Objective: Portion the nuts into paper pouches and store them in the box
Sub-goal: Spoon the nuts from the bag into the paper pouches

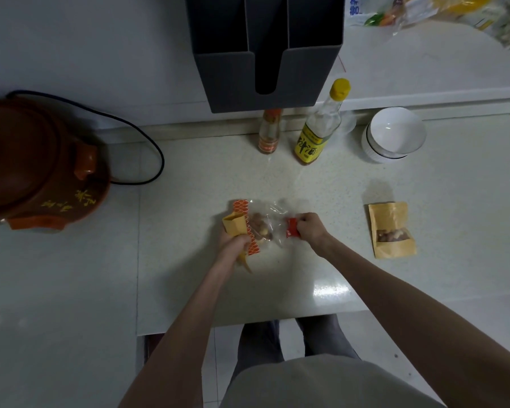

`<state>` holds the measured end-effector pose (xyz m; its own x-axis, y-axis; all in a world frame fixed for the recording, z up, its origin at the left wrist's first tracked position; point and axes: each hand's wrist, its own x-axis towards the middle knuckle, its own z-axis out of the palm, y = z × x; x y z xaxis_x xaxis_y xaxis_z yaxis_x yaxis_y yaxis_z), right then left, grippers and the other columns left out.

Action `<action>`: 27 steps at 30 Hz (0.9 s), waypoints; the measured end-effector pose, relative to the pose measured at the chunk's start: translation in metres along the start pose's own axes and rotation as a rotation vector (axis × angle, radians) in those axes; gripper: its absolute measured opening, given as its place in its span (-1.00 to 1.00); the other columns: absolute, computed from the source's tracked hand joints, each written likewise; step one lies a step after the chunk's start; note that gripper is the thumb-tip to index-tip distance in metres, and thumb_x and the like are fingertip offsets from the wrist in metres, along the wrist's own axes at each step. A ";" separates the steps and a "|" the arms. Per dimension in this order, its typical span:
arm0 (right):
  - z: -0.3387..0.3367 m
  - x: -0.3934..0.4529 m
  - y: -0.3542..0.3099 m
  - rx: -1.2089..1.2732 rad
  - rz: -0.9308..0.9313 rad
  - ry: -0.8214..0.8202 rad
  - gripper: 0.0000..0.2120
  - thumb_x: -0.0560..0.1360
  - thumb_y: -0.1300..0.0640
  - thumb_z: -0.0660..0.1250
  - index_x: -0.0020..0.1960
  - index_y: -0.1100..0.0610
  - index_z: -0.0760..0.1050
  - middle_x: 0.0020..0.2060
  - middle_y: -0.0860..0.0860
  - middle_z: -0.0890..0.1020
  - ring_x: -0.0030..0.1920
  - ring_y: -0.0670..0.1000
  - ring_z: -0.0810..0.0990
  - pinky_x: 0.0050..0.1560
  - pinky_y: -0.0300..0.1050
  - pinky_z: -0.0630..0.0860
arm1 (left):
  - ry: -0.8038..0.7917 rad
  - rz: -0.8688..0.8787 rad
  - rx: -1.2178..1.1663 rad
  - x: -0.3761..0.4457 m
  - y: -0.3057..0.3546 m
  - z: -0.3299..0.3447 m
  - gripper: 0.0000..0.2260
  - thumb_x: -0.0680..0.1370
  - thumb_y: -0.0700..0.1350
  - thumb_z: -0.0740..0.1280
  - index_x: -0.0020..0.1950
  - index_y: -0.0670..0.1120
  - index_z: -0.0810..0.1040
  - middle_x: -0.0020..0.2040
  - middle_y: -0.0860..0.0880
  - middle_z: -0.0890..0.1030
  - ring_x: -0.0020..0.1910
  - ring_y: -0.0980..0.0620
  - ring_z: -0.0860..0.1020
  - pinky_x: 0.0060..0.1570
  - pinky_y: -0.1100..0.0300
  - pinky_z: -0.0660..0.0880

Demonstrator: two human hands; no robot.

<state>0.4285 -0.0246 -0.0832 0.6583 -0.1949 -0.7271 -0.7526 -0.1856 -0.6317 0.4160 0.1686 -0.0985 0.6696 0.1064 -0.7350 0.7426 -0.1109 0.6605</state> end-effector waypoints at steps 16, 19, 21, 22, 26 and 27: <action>-0.059 -0.025 0.017 0.441 0.093 0.105 -0.83 0.55 0.22 0.30 0.03 0.32 0.57 -0.29 0.18 0.59 -0.33 0.04 0.56 -0.27 -0.19 0.52 | 0.029 -0.020 -0.099 0.001 0.010 -0.021 -0.77 0.43 -0.39 0.33 -0.02 -0.10 0.56 -0.25 -0.05 0.59 -0.37 0.05 0.51 -0.34 0.21 0.46; -0.074 -0.031 0.021 0.463 0.103 0.157 -0.81 0.57 0.21 0.26 -0.05 0.34 0.56 -0.39 0.19 0.60 -0.43 0.04 0.56 -0.32 -0.20 0.50 | 0.010 0.025 -0.066 -0.001 0.014 -0.021 -0.75 0.41 -0.39 0.36 -0.07 -0.05 0.59 -0.24 -0.01 0.64 -0.32 0.05 0.60 -0.32 0.20 0.54; -0.085 -0.034 0.023 0.471 0.122 0.201 -0.81 0.57 0.21 0.27 -0.15 0.29 0.55 -0.46 0.14 0.59 -0.51 -0.01 0.54 -0.43 -0.27 0.48 | 0.059 0.036 -0.047 -0.002 0.018 -0.020 -0.74 0.39 -0.39 0.38 -0.12 -0.02 0.56 -0.25 0.01 0.64 -0.32 0.06 0.60 -0.38 0.23 0.53; -0.091 -0.036 0.023 0.475 0.128 0.220 -0.80 0.57 0.20 0.28 -0.18 0.27 0.54 -0.46 0.14 0.58 -0.53 -0.03 0.53 -0.46 -0.29 0.47 | 0.094 0.048 -0.036 -0.004 0.021 -0.020 -0.74 0.39 -0.38 0.39 -0.14 -0.01 0.55 -0.25 0.03 0.63 -0.33 0.09 0.59 -0.42 0.25 0.50; -0.115 -0.044 0.020 0.514 0.126 0.247 -0.80 0.57 0.22 0.26 -0.21 0.26 0.50 -0.53 0.11 0.54 -0.62 -0.08 0.49 -0.55 -0.34 0.43 | 0.305 0.192 -0.012 -0.011 0.039 -0.019 -0.72 0.38 -0.31 0.48 -0.14 0.00 0.47 -0.20 0.06 0.57 -0.29 0.13 0.54 -0.43 0.35 0.44; -0.120 -0.046 0.017 0.521 0.116 0.251 -0.81 0.57 0.23 0.26 -0.20 0.28 0.49 -0.56 0.10 0.54 -0.64 -0.09 0.48 -0.58 -0.35 0.42 | 0.319 0.250 0.019 -0.014 0.045 -0.016 -0.70 0.37 -0.30 0.50 -0.12 0.00 0.47 -0.20 0.08 0.55 -0.27 0.12 0.54 -0.39 0.36 0.43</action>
<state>0.3867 -0.1342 -0.0278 0.5062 -0.4193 -0.7537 -0.6846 0.3360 -0.6468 0.4400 0.1784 -0.0556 0.8017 0.3746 -0.4658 0.5582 -0.1904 0.8076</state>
